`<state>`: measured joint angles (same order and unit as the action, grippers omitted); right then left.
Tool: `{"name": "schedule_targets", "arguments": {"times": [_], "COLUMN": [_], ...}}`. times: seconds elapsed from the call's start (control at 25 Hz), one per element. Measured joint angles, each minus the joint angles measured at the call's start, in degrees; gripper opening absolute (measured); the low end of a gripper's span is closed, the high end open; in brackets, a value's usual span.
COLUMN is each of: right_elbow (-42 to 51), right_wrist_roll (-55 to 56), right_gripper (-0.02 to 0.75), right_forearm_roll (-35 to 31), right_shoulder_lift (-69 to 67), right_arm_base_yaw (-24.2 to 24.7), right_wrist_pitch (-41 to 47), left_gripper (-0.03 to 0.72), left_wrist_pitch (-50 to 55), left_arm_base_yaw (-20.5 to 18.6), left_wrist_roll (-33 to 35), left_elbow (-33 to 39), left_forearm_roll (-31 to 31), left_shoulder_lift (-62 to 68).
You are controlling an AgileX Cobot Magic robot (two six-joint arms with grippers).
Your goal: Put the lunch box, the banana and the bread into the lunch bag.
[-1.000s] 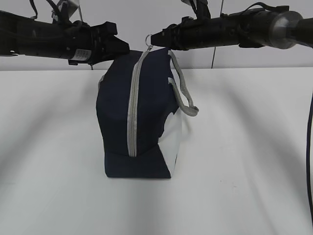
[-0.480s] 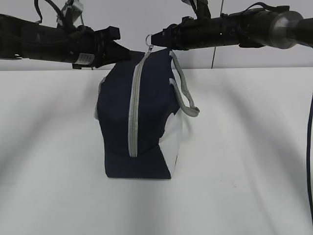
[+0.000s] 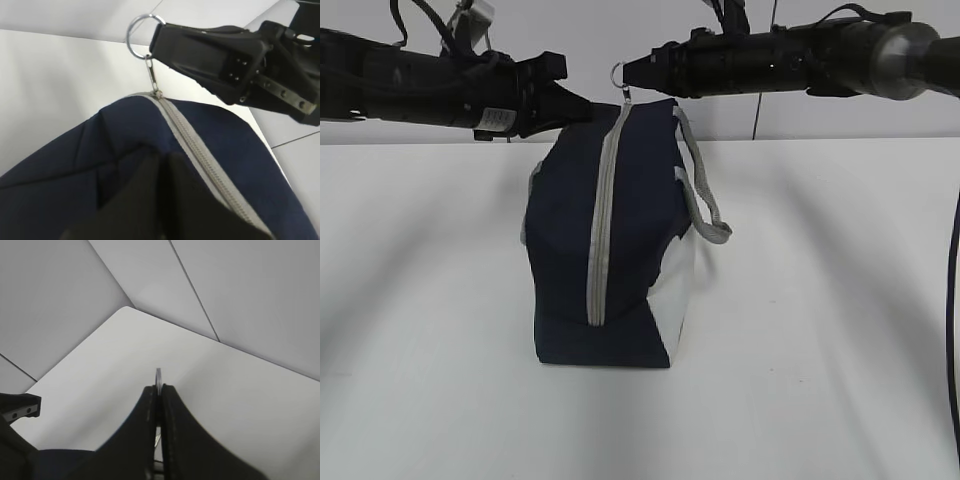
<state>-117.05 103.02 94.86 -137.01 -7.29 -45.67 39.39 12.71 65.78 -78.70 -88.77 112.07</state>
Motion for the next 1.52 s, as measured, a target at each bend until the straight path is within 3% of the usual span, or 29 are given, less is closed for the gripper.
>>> {"name": "schedule_targets", "arguments": {"times": [0.56, 0.84, 1.52], "right_elbow": [0.0, 0.0, -0.24], "right_wrist_roll": [1.19, 4.03, 5.33], "right_gripper": [-0.016, -0.016, -0.016], "right_forearm_roll": [0.19, 4.58, 0.44], "right_shoulder_lift": [0.0, -0.03, -5.68], "right_arm_base_yaw": [0.0, 0.0, 0.0], "right_wrist_pitch": [0.04, 1.52, 1.29], "left_gripper": [0.01, 0.008, 0.008], "left_wrist_pitch": [3.42, 4.96, 7.21], "left_arm_base_yaw": [0.0, 0.0, -0.05], "left_wrist_roll": [3.15, 4.71, 7.44], "left_elbow": [0.0, 0.0, 0.0], "left_forearm_roll": [4.76, 5.31, 6.67], "left_shoulder_lift": [-3.64, -3.64, -3.64]}}
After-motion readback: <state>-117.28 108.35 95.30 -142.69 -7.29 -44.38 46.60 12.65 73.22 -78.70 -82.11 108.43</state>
